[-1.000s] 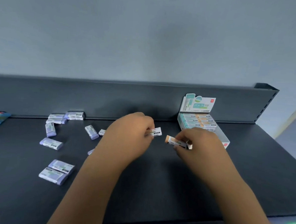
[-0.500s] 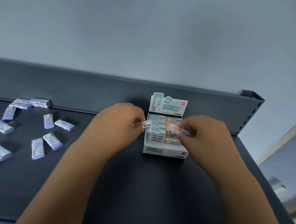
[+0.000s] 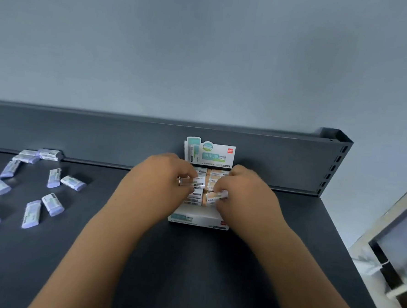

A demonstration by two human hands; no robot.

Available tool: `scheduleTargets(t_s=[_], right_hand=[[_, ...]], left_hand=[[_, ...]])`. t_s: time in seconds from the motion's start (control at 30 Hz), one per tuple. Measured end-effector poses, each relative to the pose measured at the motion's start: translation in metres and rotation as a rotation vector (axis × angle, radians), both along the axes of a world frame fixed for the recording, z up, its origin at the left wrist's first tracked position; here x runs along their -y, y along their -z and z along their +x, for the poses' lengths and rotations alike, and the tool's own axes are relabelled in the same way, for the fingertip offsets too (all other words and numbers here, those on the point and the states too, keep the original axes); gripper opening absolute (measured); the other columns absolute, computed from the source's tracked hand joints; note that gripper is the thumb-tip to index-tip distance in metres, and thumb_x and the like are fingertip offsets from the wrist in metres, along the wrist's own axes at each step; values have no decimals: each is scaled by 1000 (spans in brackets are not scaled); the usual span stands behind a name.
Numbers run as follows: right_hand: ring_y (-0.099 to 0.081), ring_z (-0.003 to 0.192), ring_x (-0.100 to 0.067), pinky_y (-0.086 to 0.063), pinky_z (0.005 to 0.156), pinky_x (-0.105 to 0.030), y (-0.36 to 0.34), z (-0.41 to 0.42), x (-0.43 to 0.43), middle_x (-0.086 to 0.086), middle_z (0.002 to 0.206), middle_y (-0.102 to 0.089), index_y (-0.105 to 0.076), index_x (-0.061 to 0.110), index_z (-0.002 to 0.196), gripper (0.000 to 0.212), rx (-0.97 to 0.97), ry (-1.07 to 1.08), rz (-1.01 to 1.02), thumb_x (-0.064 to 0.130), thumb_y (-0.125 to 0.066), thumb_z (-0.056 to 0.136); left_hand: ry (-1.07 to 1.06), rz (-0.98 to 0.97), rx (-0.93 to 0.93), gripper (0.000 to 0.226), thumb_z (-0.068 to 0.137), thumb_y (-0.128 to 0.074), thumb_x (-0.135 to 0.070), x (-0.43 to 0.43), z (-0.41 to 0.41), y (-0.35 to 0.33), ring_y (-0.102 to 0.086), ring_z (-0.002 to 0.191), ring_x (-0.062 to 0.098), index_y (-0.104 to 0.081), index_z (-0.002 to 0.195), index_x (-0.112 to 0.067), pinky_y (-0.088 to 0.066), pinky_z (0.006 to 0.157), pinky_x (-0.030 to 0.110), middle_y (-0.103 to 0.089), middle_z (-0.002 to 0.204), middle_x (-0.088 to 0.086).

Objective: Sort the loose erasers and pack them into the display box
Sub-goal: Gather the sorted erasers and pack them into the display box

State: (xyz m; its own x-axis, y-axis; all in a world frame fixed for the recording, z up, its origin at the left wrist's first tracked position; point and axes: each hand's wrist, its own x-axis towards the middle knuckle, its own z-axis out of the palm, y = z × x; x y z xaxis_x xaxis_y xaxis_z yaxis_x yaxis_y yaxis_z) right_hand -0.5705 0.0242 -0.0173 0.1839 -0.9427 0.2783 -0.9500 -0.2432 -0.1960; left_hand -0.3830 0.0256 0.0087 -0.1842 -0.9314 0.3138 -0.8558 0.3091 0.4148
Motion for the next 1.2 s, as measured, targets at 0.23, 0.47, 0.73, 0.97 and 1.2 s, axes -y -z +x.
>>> scheduleTargets(t_s=[0.23,0.47,0.73,0.97,1.2], right_hand=[[-52,94,-19,-51,66,-33,6,3,0,8,97,-65,-73,26,93,14,-58,20,-104,21,-66,83],[-53,95,-21,-47,66,-32,9,2,1,6,94,-64,-72,25,91,10,23,18,-104,26,-65,83],[-59,84,-8,-53,71,-35,-2,-26,6,14,86,-64,-70,34,96,22,301,57,-40,39,-71,74],[-58,82,-14,-54,71,-37,3,-24,4,8,85,-59,-73,30,90,14,182,46,22,40,-68,81],[-58,86,-18,-45,62,-28,7,-14,1,4,92,-58,-76,30,95,17,47,62,-56,32,-61,88]], left_hand=[[31,-10,-15,22,85,-74,-26,6,-5,-2,-61,88,12,-76,105,-35,-54,82,36,-62,99,-12],[68,18,50,21,87,-70,-31,12,-13,3,-60,94,10,-74,106,-37,-53,81,33,-58,98,-16],[157,-53,243,23,94,-56,-37,17,-40,8,-58,101,19,-73,109,-31,-53,77,35,-63,102,-6],[197,-187,419,19,94,-54,-34,22,-47,14,-55,97,22,-70,98,-24,-46,68,33,-68,97,-4],[198,-250,383,15,88,-62,-33,27,-42,26,-55,93,25,-71,86,-22,-53,69,36,-67,85,-4]])
